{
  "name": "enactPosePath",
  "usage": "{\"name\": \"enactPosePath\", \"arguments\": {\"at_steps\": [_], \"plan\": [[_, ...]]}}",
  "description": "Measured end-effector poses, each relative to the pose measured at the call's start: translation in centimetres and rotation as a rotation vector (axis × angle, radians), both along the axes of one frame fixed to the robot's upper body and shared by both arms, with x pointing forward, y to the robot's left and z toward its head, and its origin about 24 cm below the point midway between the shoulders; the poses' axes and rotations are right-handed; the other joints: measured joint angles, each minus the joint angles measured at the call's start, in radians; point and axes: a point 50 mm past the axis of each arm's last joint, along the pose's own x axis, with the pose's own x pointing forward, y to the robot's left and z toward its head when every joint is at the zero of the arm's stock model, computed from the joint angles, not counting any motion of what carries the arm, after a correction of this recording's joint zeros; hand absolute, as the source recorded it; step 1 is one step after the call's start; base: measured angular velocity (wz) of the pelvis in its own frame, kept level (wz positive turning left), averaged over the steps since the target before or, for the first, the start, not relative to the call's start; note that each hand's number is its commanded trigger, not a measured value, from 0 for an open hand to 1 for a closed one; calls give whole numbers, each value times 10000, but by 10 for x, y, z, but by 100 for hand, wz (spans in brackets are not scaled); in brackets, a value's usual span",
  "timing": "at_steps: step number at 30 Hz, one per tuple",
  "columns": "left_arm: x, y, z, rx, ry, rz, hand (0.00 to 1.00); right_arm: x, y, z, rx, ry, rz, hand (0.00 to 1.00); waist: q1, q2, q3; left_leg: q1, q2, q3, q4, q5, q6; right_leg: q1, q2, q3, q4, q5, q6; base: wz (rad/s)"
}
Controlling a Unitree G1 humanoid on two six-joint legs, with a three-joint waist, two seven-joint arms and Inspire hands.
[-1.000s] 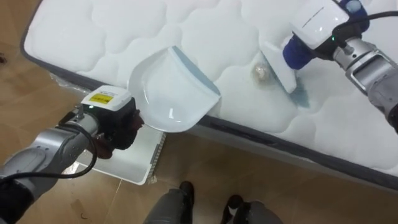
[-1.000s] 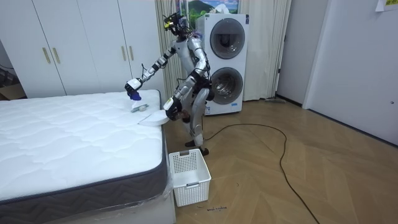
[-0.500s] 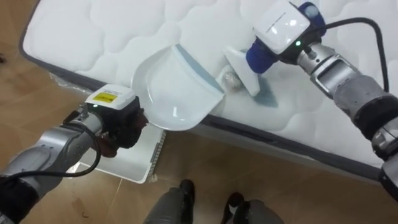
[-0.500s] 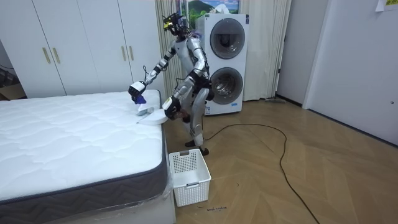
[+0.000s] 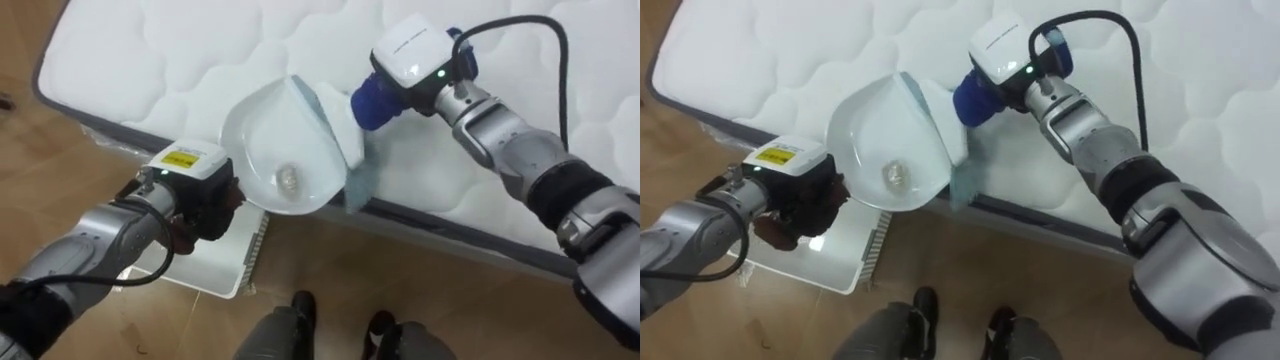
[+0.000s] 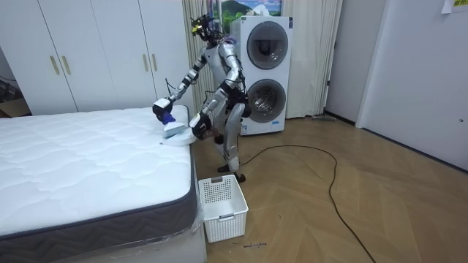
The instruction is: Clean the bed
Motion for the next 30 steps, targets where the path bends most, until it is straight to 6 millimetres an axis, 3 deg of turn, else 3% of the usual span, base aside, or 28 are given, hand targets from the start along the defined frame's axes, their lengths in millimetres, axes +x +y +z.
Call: {"name": "enactPosePath", "arguments": {"at_steps": [11, 16, 22, 30], "plan": [[-1, -13, -7, -220, 78, -12, 100, -6, 17, -18, 1380, 1473, -255, 100, 7, 94, -59, 137, -111, 32, -191, 196, 38, 35, -39, 210, 12, 31, 45, 1], [-1, -22, -16, -505, 343, 64, 100, -13, 21, -30, 1456, 2043, -38, 100, 50, 141, -36, 258, -111, 12, -225, 203, 41, 194, -48, 171, 24, 33, 43, 1], [-4, -28, -19, -912, 510, -148, 100, -13, -10, -39, 1990, 2564, -1049, 100, 43, 278, -41, 282, -117, -13, -233, 238, 96, 296, -83, 53, -27, 82, 50, 5], [-9, -35, -18, -1479, 597, -720, 100, -14, -91, -28, 2897, 2140, -3611, 100, 119, 392, -55, 534, -104, -36, -198, 244, 107, 625, -38, 62, -199, 119, 92, 0]]}}
